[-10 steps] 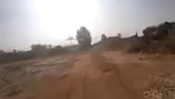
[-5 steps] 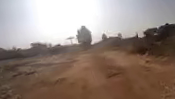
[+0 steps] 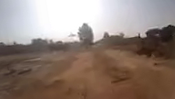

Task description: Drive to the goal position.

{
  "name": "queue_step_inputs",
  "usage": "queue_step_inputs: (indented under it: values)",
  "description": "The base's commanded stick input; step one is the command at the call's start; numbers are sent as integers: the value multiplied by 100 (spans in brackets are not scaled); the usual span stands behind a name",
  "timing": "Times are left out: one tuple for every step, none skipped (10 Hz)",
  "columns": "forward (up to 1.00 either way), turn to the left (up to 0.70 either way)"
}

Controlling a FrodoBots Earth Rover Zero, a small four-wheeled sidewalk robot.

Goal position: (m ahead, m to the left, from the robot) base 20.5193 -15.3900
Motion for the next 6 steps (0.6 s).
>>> queue_step_inputs:
  values:
    - [70,0]
    - [70,0]
    - [70,0]
    - [70,0]
    - [70,0]
    - [70,0]
